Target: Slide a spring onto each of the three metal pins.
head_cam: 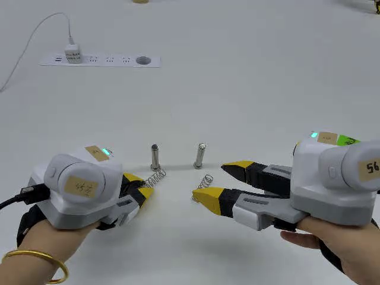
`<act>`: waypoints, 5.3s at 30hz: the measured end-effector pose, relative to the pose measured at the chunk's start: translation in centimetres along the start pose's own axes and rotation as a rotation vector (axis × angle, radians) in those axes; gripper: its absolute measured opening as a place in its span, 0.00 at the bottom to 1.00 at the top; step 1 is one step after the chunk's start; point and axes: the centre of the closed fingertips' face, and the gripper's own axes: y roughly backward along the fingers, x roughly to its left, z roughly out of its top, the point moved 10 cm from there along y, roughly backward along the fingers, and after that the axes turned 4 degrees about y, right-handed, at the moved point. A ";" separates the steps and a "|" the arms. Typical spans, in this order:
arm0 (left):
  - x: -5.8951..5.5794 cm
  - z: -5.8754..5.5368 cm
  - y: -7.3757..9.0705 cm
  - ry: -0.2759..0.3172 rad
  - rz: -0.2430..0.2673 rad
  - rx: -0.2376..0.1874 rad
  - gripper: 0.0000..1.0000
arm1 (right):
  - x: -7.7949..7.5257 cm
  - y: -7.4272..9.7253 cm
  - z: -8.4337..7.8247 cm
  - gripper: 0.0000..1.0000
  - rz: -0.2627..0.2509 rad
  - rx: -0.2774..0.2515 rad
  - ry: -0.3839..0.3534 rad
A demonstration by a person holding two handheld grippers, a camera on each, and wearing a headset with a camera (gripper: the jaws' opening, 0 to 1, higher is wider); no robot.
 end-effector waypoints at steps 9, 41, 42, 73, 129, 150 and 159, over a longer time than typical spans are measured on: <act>-0.6 1.2 2.1 -0.011 0.012 -0.075 0.10 | 0.2 -0.1 1.0 0.44 0.025 -0.028 -0.051; -2.2 4.5 6.8 0.016 -0.096 -0.413 0.10 | 2.4 -2.8 4.7 0.31 0.202 -0.192 -0.339; -2.2 4.5 6.9 0.014 -0.099 -0.419 0.10 | 2.5 -2.9 4.7 0.31 0.208 -0.195 -0.350; -2.6 4.6 7.3 -0.013 -0.079 -0.377 0.14 | 2.8 -3.7 4.7 0.11 0.264 -0.244 -0.471; -2.3 0.7 6.3 0.139 -0.048 -0.193 0.59 | 0.4 -10.2 5.0 0.12 -0.003 -0.138 0.168; -2.2 0.7 6.4 0.158 -0.042 -0.196 0.60 | 0.4 -11.3 3.5 0.12 -0.039 -0.037 0.219; -2.1 0.6 6.4 0.169 -0.039 -0.198 0.58 | 0.3 -12.0 2.7 0.12 -0.046 0.001 0.183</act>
